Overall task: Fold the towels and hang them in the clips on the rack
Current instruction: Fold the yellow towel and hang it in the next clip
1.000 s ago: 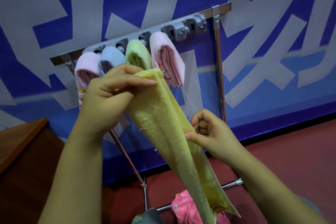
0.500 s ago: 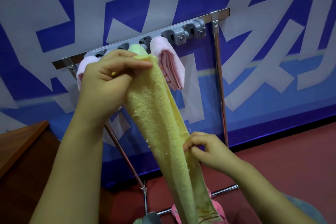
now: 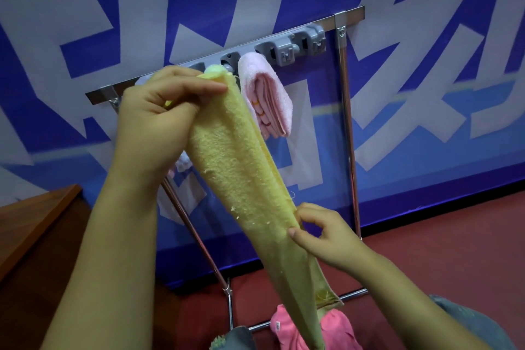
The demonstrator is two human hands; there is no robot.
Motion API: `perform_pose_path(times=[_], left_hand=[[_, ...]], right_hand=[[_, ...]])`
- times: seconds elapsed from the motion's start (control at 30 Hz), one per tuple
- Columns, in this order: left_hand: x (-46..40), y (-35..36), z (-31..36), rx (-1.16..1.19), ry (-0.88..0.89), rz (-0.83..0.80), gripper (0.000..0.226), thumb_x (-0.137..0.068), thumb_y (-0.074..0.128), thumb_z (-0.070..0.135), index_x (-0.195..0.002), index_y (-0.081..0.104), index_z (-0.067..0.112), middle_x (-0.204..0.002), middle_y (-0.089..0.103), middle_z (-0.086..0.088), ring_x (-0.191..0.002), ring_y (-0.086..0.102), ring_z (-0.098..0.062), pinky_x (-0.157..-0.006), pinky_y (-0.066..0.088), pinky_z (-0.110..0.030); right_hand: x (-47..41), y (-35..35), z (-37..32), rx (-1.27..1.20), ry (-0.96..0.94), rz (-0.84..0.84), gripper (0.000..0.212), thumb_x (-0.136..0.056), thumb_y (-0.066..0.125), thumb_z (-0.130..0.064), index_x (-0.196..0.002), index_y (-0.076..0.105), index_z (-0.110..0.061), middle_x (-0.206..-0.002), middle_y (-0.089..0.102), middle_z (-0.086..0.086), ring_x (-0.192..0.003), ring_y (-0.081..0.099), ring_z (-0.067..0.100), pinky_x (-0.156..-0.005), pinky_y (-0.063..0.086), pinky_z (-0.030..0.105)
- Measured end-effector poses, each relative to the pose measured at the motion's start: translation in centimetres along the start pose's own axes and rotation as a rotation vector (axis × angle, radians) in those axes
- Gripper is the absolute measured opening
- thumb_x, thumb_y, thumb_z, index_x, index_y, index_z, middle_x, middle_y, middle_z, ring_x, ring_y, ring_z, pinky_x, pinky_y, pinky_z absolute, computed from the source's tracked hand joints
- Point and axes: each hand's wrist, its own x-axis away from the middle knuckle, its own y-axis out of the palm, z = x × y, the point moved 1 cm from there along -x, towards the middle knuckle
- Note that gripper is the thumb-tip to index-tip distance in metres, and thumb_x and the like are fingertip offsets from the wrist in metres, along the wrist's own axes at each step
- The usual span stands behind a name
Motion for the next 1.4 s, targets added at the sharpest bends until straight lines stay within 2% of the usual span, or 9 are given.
perform_pose_path(times=[0.27,0.4,0.53,0.77,0.87,1.03,1.2,1.3,1.4], left_hand=[[-0.1,-0.7,-0.7,-0.049,-0.005,0.023,0.044,-0.083,0.045,-0.011,-0.085,0.067,0.027,-0.094,0.061,0.014,-0.092,0.056,0.009,-0.08,0.043,-0.009],[-0.3,-0.9,-0.9,-0.066,-0.014,0.037,0.043,-0.084,0.046,-0.009,-0.084,0.067,0.028,-0.094,0.062,0.014,-0.093,0.056,0.006,-0.082,0.045,-0.013],[-0.4,-0.8,-0.8,-0.098,-0.006,0.041,0.043,-0.082,0.046,-0.009,-0.088,0.068,0.027,-0.094,0.062,0.012,-0.091,0.056,0.007,-0.082,0.045,-0.013],[-0.9,0.3,-1.3,-0.108,-0.043,0.036,0.039,-0.08,0.048,-0.008,-0.092,0.07,0.022,-0.095,0.064,0.008,-0.092,0.059,0.005,-0.086,0.046,-0.014],[-1.2,1.6,-2.4,-0.079,-0.141,0.078,0.037,-0.081,0.05,-0.007,-0.091,0.072,0.022,-0.093,0.066,0.011,-0.09,0.06,0.005,-0.087,0.048,-0.015],[-0.5,4.1,-7.3,-0.163,-0.279,0.041,0.037,-0.081,0.05,-0.006,-0.099,0.072,0.018,-0.104,0.069,-0.003,-0.102,0.063,-0.013,-0.098,0.046,-0.026],[5.5,5.5,-10.8,-0.177,-0.573,-0.419,0.037,-0.089,0.06,0.014,-0.126,0.057,0.017,-0.117,0.061,-0.001,-0.103,0.055,-0.011,-0.09,0.045,-0.025],[10.3,4.9,-11.4,0.0,-0.648,-0.218,0.018,-0.091,0.058,0.023,-0.108,0.064,0.022,-0.094,0.067,0.005,-0.083,0.061,-0.003,-0.075,0.047,-0.017],[14.2,4.4,-11.4,0.212,-0.756,-0.085,0.028,-0.091,0.055,0.039,-0.104,0.063,0.016,-0.066,0.06,0.006,-0.06,0.055,-0.006,-0.069,0.044,-0.031]], right_hand=[[0.4,0.2,0.3,-0.153,0.131,0.03,0.017,-0.073,0.055,-0.025,-0.071,0.039,-0.027,-0.063,0.04,-0.006,-0.057,0.034,0.013,-0.055,0.032,0.03],[0.4,0.0,-0.3,-0.132,0.036,0.002,0.027,-0.079,0.05,-0.002,-0.076,0.043,-0.028,-0.088,0.056,-0.006,-0.061,0.042,0.007,-0.061,0.035,0.023],[0.7,-0.1,-1.0,-0.059,-0.046,-0.165,0.052,-0.078,0.042,0.007,-0.1,0.067,-0.033,-0.126,0.053,-0.007,-0.11,0.055,-0.001,-0.086,0.042,0.011],[0.6,0.1,-1.3,-0.156,0.177,-0.553,0.05,-0.069,0.044,-0.014,-0.091,0.071,-0.05,-0.099,0.069,0.008,-0.085,0.063,0.031,-0.075,0.048,0.043],[0.3,0.5,-1.2,-0.257,0.24,-0.646,0.046,-0.066,0.045,-0.011,-0.09,0.076,-0.035,-0.087,0.073,0.007,-0.074,0.06,0.027,-0.072,0.039,0.03],[-0.1,0.4,-1.0,-0.613,0.366,-0.593,0.029,-0.062,0.058,-0.013,-0.079,0.079,-0.024,-0.083,0.075,-0.003,-0.084,0.064,0.011,-0.08,0.046,0.023],[-0.3,-0.5,-2.3,-0.89,0.347,-0.464,0.033,-0.055,0.082,-0.028,-0.087,0.077,-0.027,-0.09,0.074,-0.01,-0.085,0.067,0.002,-0.074,0.051,0.016],[-0.6,-0.5,-3.1,-0.919,0.338,-0.352,0.033,-0.064,0.069,-0.009,-0.09,0.077,-0.028,-0.087,0.074,-0.007,-0.079,0.068,0.004,-0.07,0.054,0.019],[-0.8,-0.4,-3.5,-0.96,0.361,-0.254,0.031,-0.068,0.068,-0.005,-0.087,0.077,-0.027,-0.085,0.074,-0.006,-0.076,0.069,0.007,-0.069,0.056,0.022]])
